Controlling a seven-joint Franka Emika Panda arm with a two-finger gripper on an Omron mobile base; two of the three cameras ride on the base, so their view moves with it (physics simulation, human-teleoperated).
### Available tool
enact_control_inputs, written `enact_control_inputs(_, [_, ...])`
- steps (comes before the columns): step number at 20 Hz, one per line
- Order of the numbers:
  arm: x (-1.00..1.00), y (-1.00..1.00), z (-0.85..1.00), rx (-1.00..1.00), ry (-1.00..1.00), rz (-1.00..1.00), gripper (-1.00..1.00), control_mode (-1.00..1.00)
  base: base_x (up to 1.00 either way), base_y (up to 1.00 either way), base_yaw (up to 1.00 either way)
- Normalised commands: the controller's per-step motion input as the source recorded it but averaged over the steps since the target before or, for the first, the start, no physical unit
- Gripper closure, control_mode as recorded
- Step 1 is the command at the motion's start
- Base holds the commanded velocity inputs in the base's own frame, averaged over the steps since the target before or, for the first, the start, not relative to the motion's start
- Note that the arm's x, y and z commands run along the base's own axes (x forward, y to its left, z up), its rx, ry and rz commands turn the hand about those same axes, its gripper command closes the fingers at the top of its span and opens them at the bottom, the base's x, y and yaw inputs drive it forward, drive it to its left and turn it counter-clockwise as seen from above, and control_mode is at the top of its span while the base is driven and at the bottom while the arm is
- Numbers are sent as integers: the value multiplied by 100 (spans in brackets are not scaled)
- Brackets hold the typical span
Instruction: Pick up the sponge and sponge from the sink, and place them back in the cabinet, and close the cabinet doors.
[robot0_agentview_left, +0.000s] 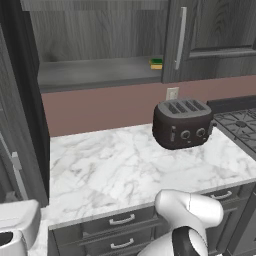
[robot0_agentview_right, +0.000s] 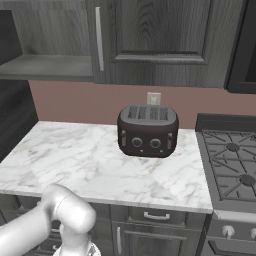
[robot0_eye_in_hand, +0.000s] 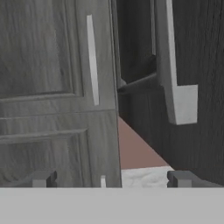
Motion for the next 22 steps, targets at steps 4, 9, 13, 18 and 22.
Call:
enact_control_inputs(4, [20, 3, -8, 0, 0, -6, -100, -100, 0, 0, 0])
enact_control_inputs(9, [16, 0, -9, 0, 0, -4, -100, -100, 0, 0, 0])
enact_control_inputs(13, [16, 0, -9, 0, 0, -4, -100, -100, 0, 0, 0])
enact_control_inputs(18, [19, 0, -3, 0, 0, -4, -100, -100, 0, 0, 0])
enact_control_inputs(22, [20, 0, 0, 0, 0, -5, -100, -100, 0, 0, 0])
